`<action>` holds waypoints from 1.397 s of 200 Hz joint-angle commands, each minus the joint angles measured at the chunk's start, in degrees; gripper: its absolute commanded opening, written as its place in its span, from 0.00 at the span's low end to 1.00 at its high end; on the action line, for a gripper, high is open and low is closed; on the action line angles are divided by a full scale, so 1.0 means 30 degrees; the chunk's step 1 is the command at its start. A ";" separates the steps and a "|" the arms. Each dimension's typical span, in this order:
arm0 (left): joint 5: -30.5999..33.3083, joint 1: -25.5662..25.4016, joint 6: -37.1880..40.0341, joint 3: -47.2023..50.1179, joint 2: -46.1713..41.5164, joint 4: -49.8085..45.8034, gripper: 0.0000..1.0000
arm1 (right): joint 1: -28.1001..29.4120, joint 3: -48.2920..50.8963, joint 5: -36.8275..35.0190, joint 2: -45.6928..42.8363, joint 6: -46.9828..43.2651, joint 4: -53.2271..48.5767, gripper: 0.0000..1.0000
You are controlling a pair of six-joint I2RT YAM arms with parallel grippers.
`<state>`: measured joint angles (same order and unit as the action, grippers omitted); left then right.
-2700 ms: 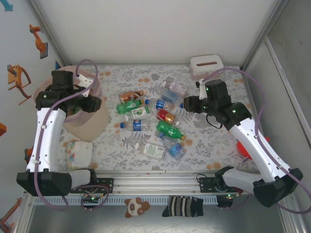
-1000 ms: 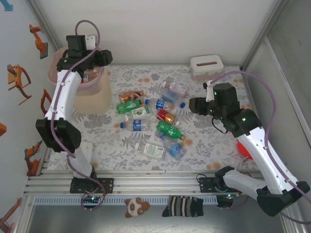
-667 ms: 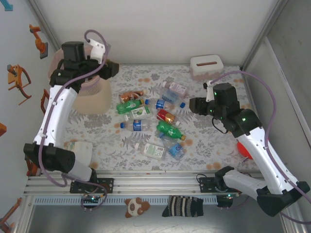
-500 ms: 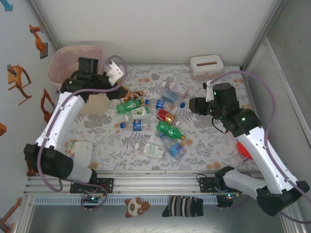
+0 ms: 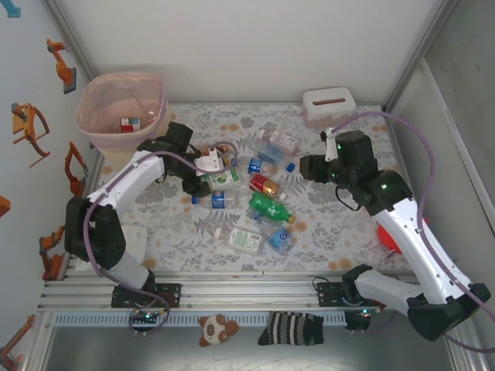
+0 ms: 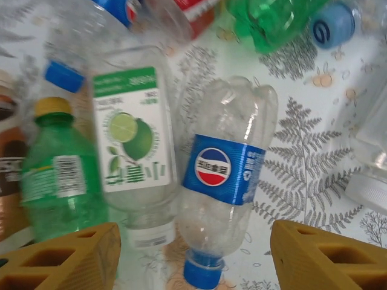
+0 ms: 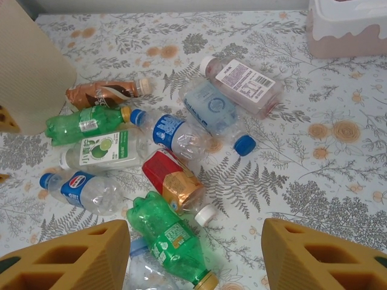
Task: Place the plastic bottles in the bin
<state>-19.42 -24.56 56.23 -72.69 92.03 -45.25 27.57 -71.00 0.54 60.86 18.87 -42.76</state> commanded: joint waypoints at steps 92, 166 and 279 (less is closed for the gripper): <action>0.2005 -0.3302 0.1063 0.0908 0.4131 0.0880 0.69 | 0.0051 0.0287 -0.0149 -0.0099 -0.0199 0.0194 0.59; 0.2407 -0.3765 0.0506 0.0901 0.5130 0.1420 0.67 | 0.0041 0.0377 -0.0412 -0.0869 -0.0303 -0.0053 0.59; 0.0814 -0.2866 -0.0578 -0.0029 0.1552 0.0809 0.54 | 0.0039 -0.0058 -0.0498 -0.1439 -0.0226 -0.0401 0.59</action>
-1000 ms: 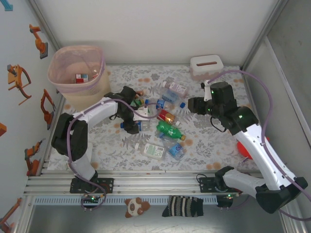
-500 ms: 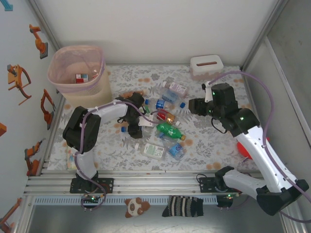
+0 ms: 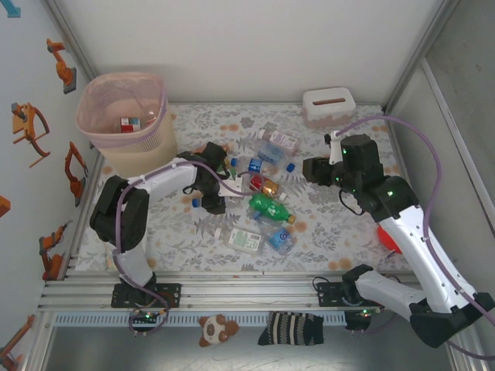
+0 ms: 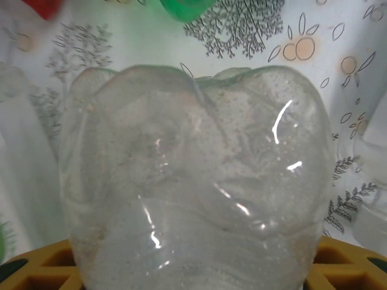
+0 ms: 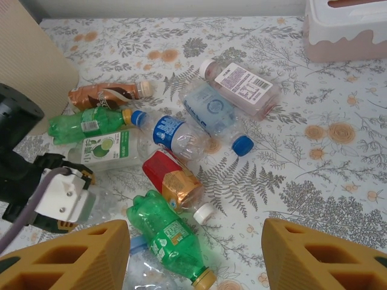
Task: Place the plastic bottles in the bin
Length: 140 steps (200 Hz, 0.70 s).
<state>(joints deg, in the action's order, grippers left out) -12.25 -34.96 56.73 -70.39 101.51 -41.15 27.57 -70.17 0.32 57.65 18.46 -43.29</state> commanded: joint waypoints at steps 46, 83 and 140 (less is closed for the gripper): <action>-0.4948 0.2801 -0.4205 -0.1853 -0.4533 0.1247 0.51 | 0.0043 -0.0399 -0.0355 -0.0243 -0.0058 -0.0166 0.59; -0.4229 0.3975 -0.7624 -0.2758 -0.6254 0.3423 0.51 | 0.0044 -0.0430 -0.0194 -0.0100 0.0022 0.0026 0.59; -0.2578 0.6491 -1.3351 -0.6250 -0.7036 0.4164 0.53 | 0.0051 -0.0571 0.0026 0.0294 0.0044 0.0201 0.59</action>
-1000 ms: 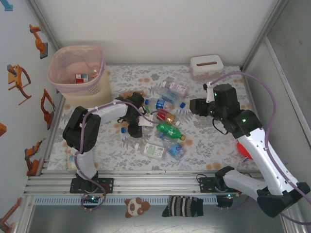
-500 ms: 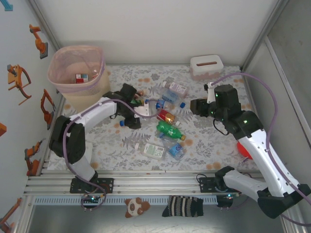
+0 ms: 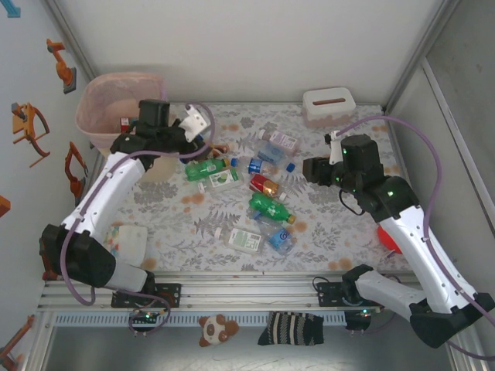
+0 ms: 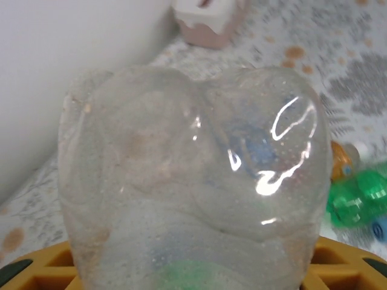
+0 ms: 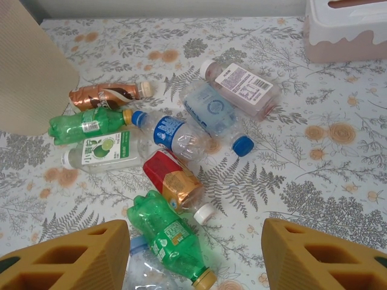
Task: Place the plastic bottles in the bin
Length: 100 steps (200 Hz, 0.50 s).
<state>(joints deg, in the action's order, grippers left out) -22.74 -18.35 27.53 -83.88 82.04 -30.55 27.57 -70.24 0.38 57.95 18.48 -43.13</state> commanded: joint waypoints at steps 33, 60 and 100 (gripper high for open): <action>0.2325 0.2843 -0.6641 -0.4338 -0.0087 0.0221 0.48 | 0.0042 -0.0657 0.0071 0.0405 0.0022 0.0198 0.58; 0.3029 0.4542 -0.8757 -0.5106 0.0024 0.0998 0.47 | 0.0050 -0.0670 0.0049 0.0452 0.0022 0.0177 0.58; 0.4736 0.6096 -1.0185 -0.6629 0.1243 0.0395 0.47 | 0.0069 -0.0698 0.0020 0.0490 0.0023 0.0106 0.58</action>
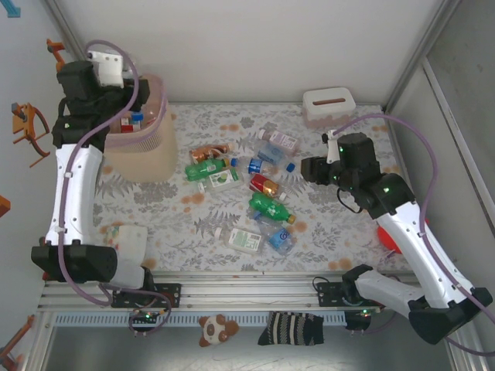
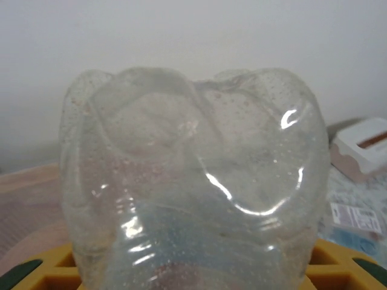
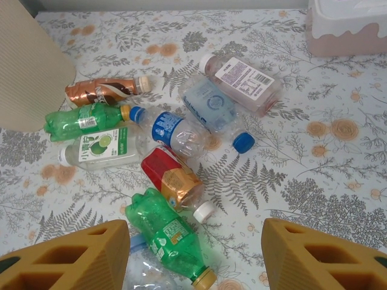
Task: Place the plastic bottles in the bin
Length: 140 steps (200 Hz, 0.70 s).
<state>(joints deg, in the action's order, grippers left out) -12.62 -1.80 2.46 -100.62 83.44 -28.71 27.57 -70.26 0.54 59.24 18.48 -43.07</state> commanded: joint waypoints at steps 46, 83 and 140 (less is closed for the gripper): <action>0.1380 0.1497 -0.2157 -0.4219 0.4141 -0.2767 0.48 | 0.0056 -0.0692 -0.0090 0.0043 0.0088 -0.0028 0.58; 0.1119 0.1597 -0.2138 -0.6524 0.7154 -0.5380 0.48 | 0.0048 -0.0553 -0.0193 -0.0088 0.0228 -0.0065 0.59; -0.0234 0.1582 -0.2089 -0.7803 1.0431 -0.8117 0.48 | 0.0055 -0.0288 -0.0442 -0.0269 0.0283 -0.0217 0.59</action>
<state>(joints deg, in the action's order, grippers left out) -10.17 2.76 -3.01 -122.10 112.68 -47.27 27.57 -70.65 0.34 59.22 18.68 -43.24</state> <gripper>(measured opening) 0.482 0.586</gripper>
